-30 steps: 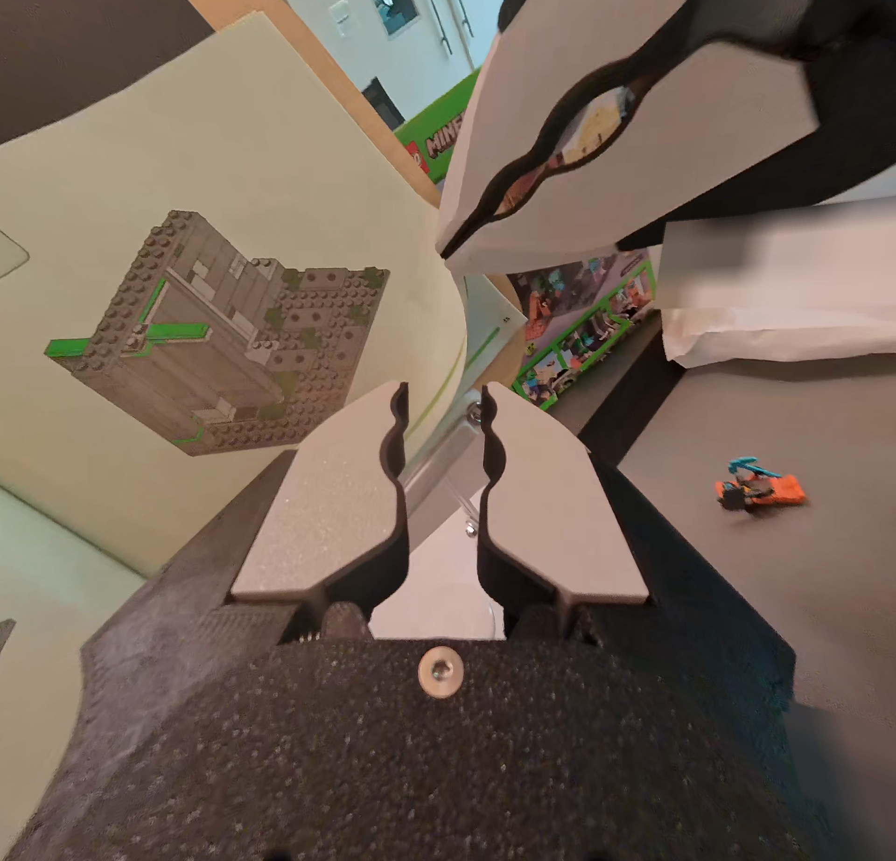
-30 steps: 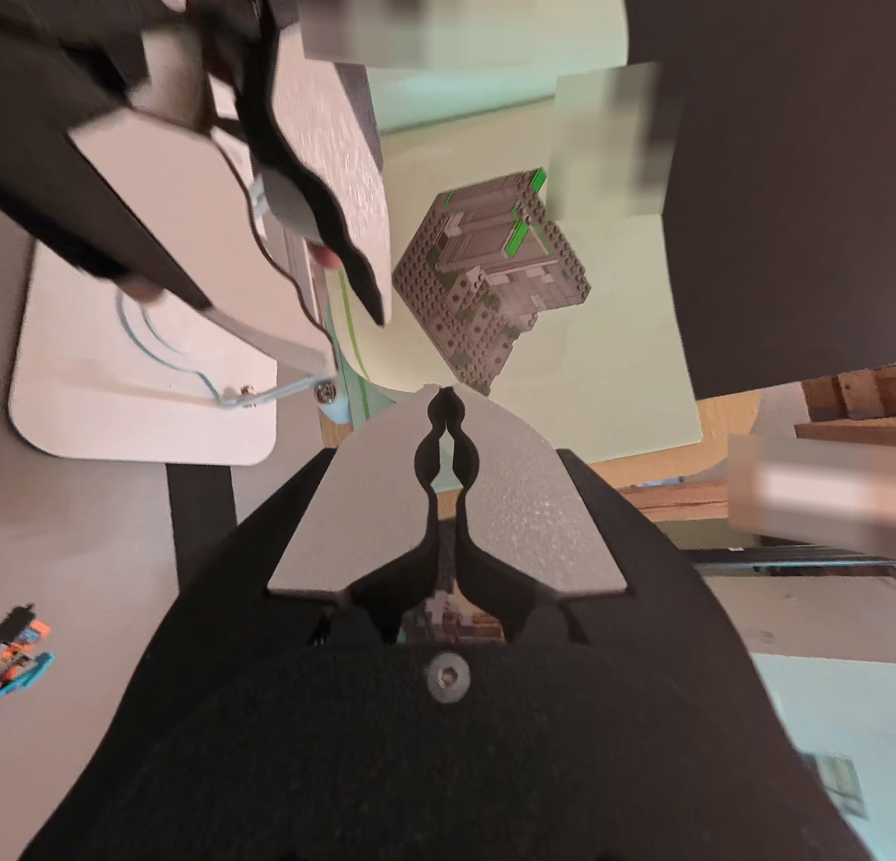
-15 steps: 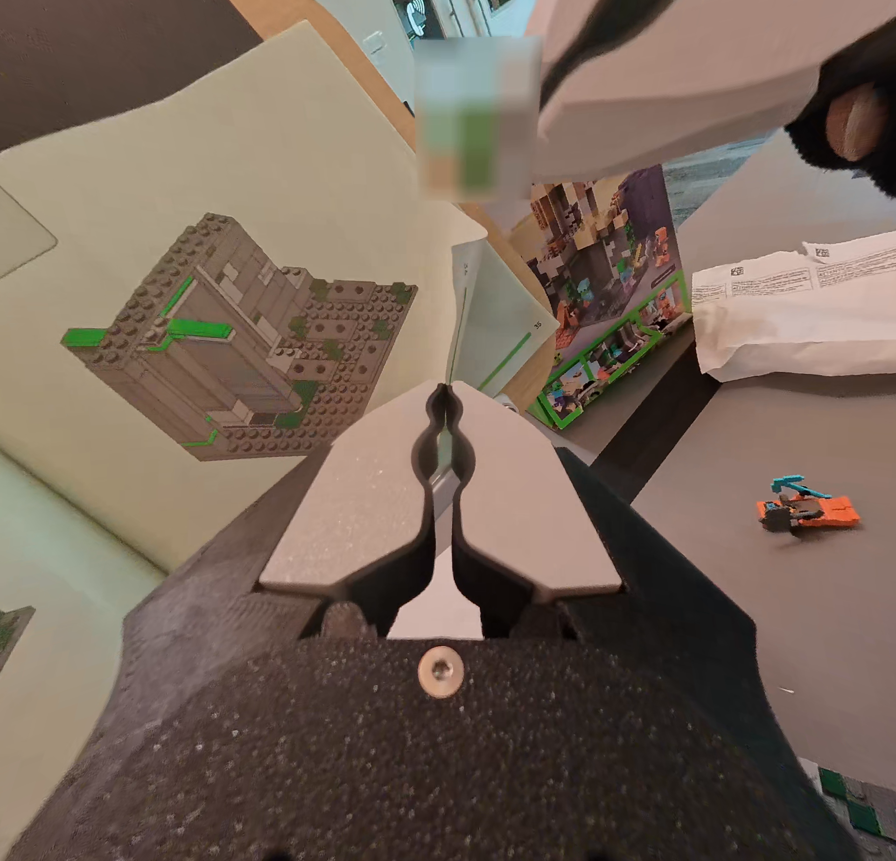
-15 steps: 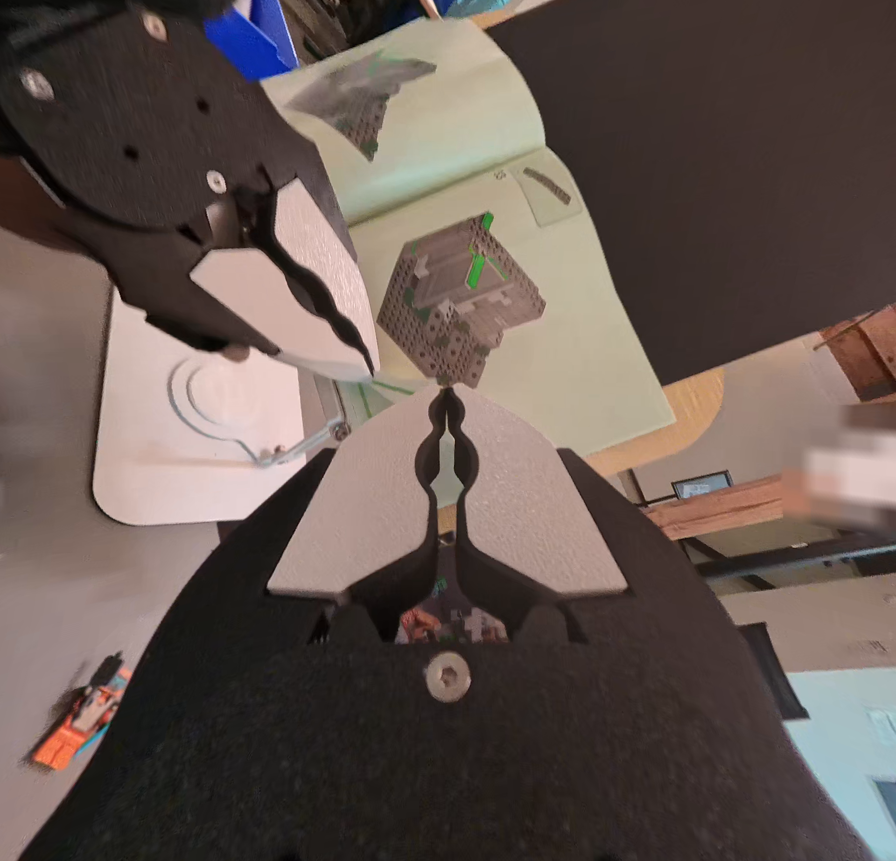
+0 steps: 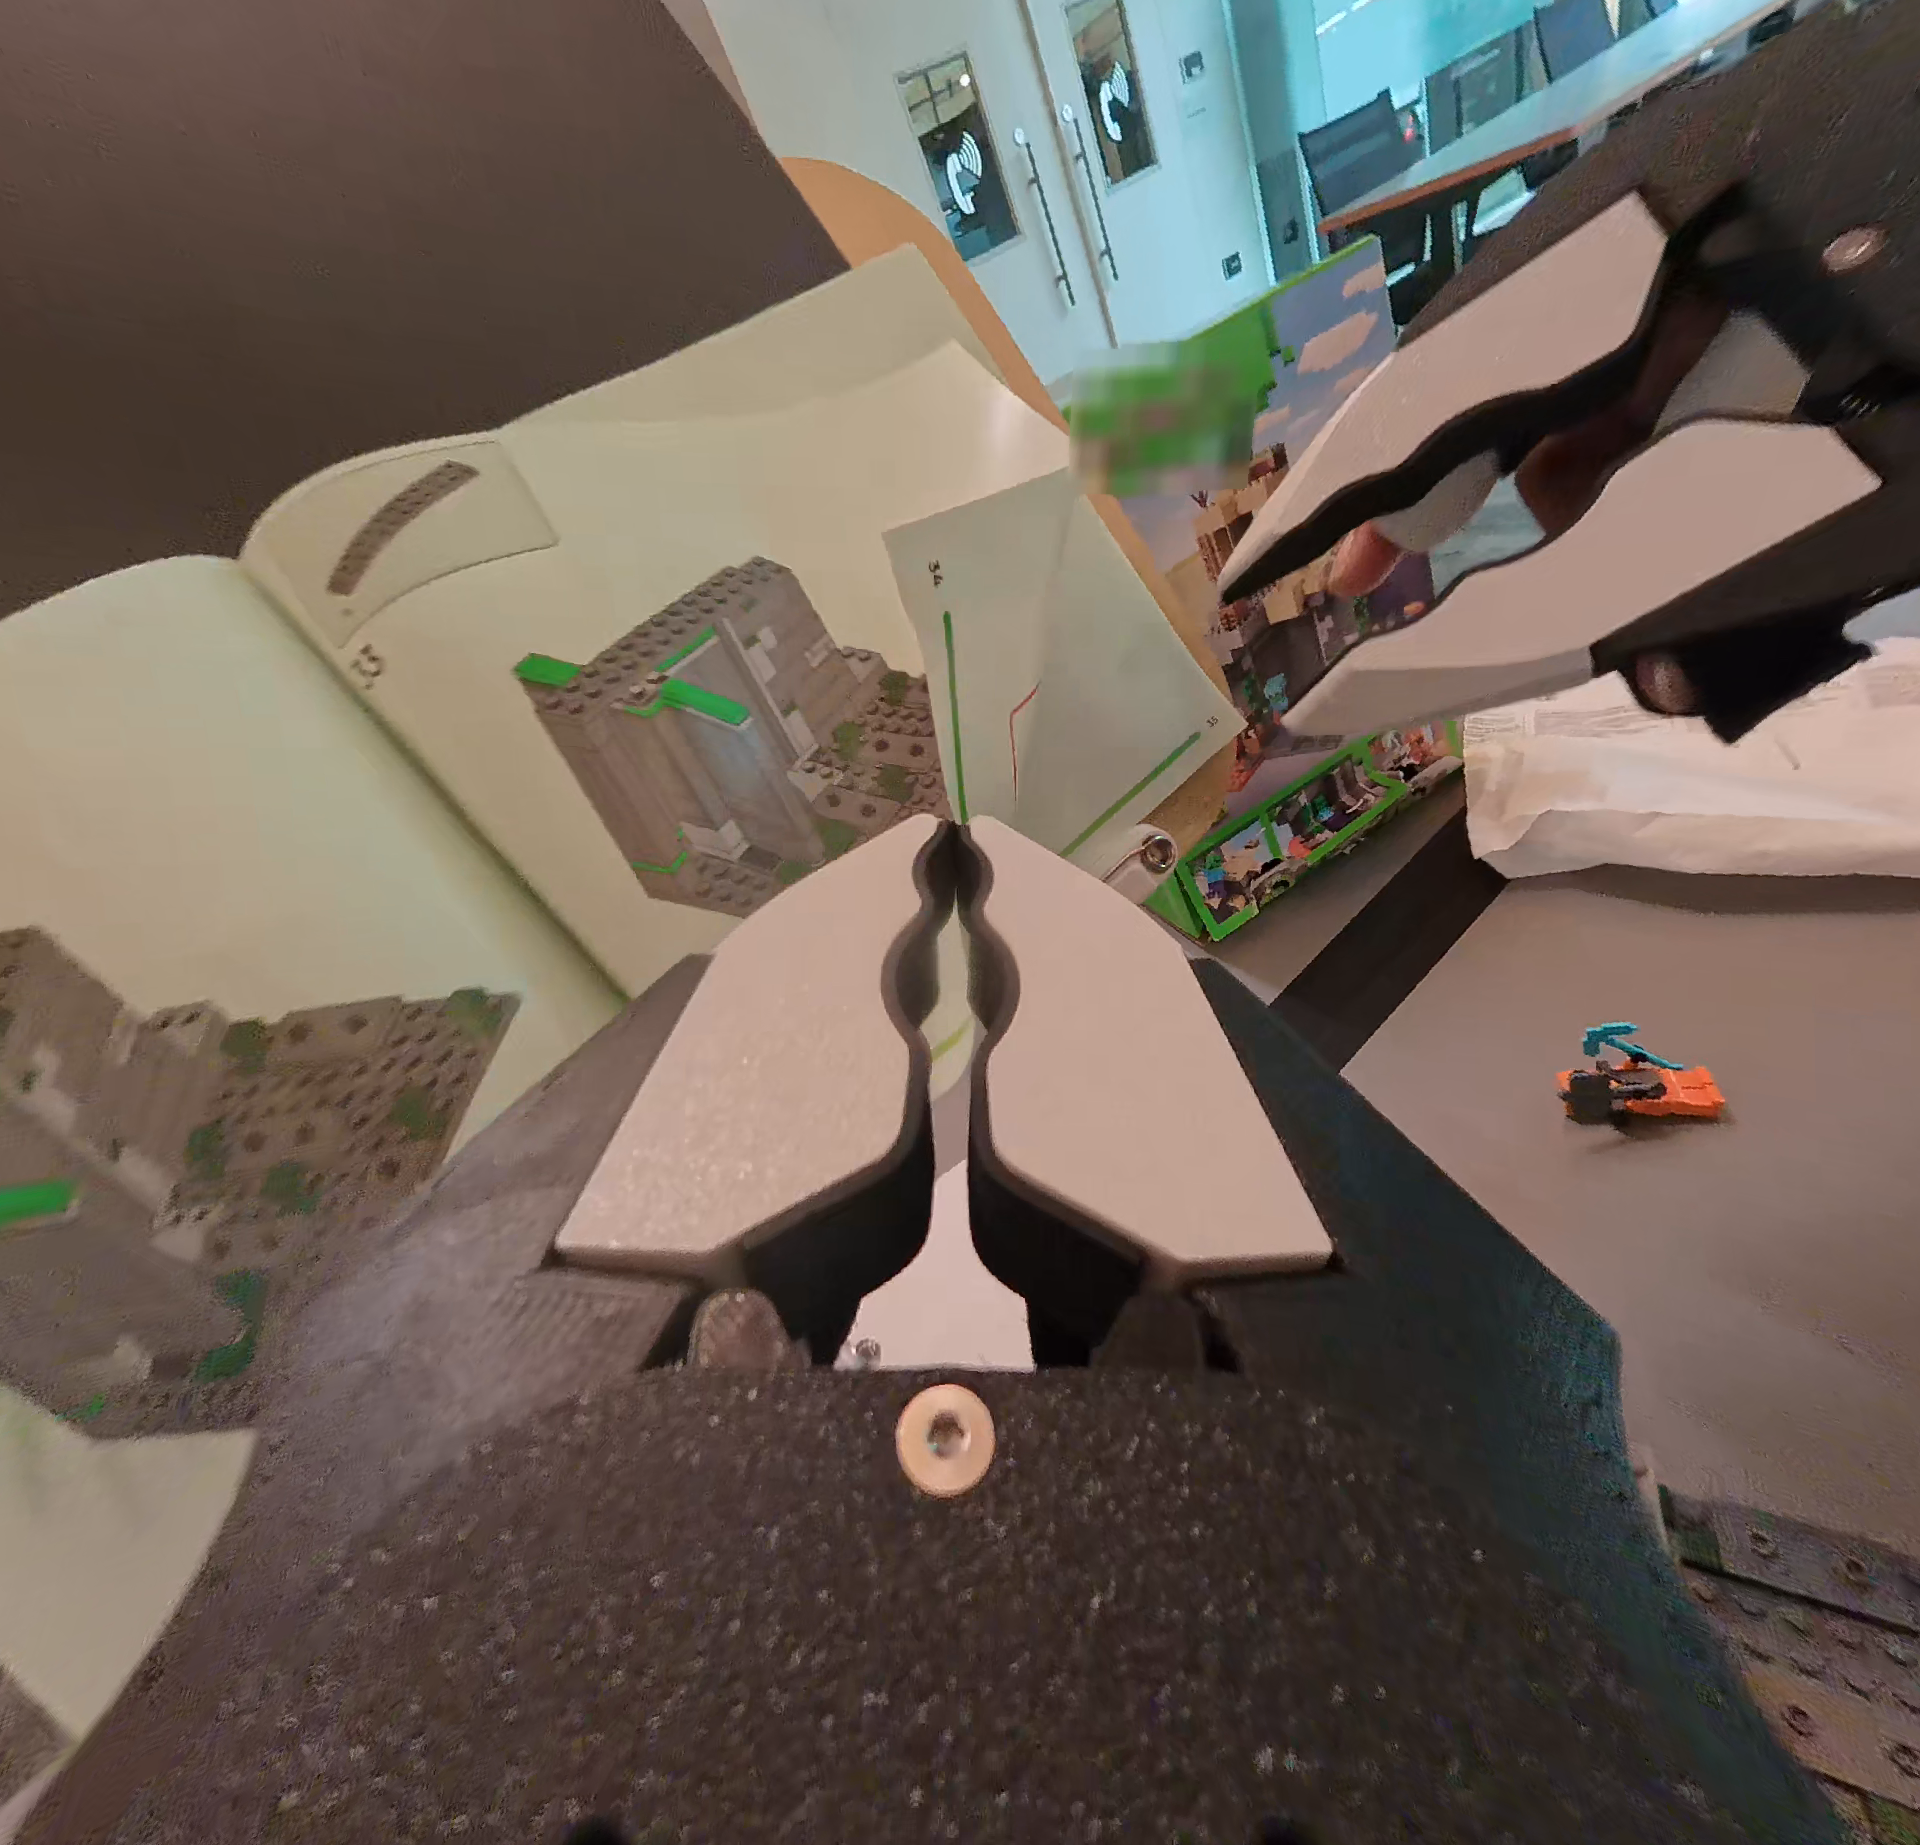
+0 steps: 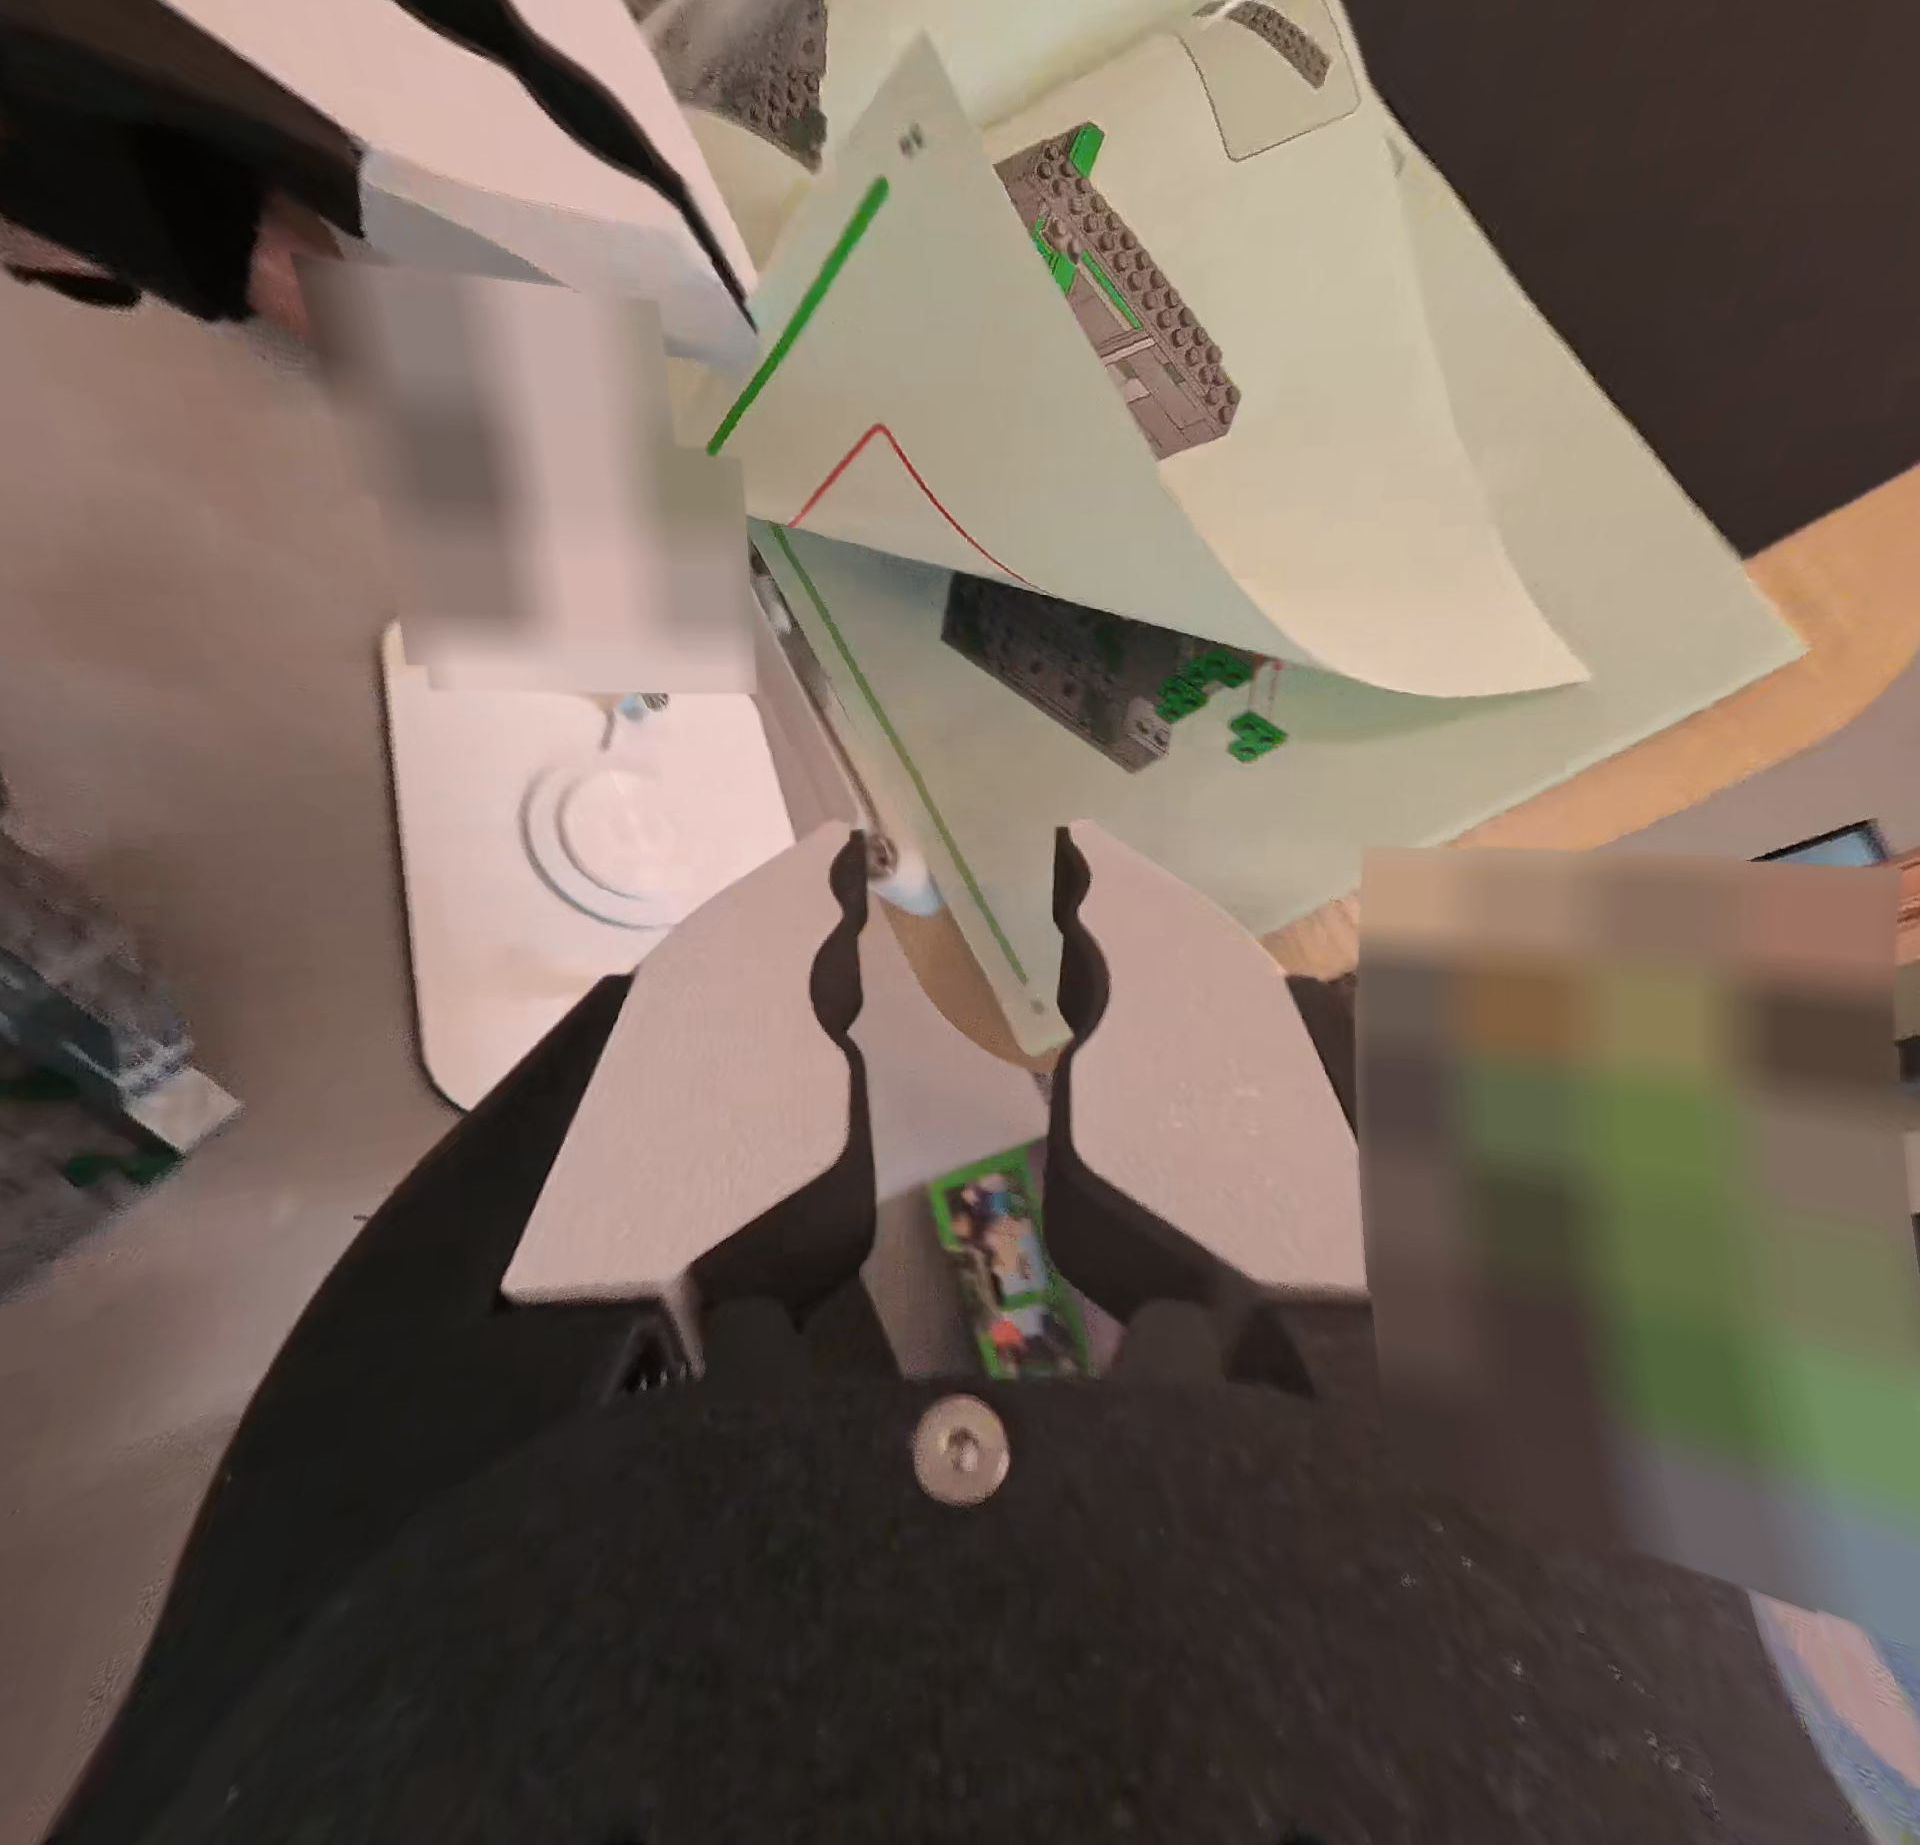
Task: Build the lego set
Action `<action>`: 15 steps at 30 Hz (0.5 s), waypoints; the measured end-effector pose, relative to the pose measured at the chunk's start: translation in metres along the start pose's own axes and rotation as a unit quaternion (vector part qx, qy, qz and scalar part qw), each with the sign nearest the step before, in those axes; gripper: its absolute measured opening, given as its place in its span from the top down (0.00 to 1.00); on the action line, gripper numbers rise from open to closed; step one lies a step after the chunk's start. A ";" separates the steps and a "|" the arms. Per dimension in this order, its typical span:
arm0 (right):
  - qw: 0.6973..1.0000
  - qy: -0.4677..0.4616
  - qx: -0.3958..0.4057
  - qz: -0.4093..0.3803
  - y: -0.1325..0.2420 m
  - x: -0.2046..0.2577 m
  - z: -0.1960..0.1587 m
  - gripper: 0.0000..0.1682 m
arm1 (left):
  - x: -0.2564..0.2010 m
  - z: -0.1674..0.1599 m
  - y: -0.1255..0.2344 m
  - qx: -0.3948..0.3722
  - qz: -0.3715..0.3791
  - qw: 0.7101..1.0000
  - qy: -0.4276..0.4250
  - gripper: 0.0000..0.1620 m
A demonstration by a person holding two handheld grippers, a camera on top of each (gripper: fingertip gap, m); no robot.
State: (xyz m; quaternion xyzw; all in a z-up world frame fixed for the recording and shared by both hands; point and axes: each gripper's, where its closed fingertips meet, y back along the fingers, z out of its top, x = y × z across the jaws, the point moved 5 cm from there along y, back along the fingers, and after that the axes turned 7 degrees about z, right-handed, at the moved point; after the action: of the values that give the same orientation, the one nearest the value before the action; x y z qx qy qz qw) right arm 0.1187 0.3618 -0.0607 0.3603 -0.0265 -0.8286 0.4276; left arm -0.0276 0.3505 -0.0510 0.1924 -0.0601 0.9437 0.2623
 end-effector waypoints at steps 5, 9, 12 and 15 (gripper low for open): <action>0.994 -0.100 -0.022 0.048 -0.024 0.011 0.011 0.70 | 0.006 -0.001 0.023 -0.012 0.016 1.000 0.009 1.00; 0.980 -0.164 -0.066 0.090 -0.035 0.015 0.028 0.64 | 0.004 -0.003 0.037 -0.026 0.030 0.999 0.020 1.00; 0.972 -0.182 -0.095 0.115 -0.039 0.016 0.045 0.62 | 0.004 -0.004 0.046 -0.036 0.039 0.998 0.032 1.00; 0.974 -0.162 -0.104 0.116 -0.044 0.014 0.061 0.62 | 0.006 -0.005 0.053 -0.046 0.050 0.997 0.045 1.00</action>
State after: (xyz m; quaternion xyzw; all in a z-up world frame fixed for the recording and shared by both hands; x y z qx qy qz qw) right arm 0.0455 0.3631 -0.0398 0.1691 -0.0508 -0.8192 0.5456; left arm -0.0616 0.3088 -0.0533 0.1343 -0.1012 0.9595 0.2260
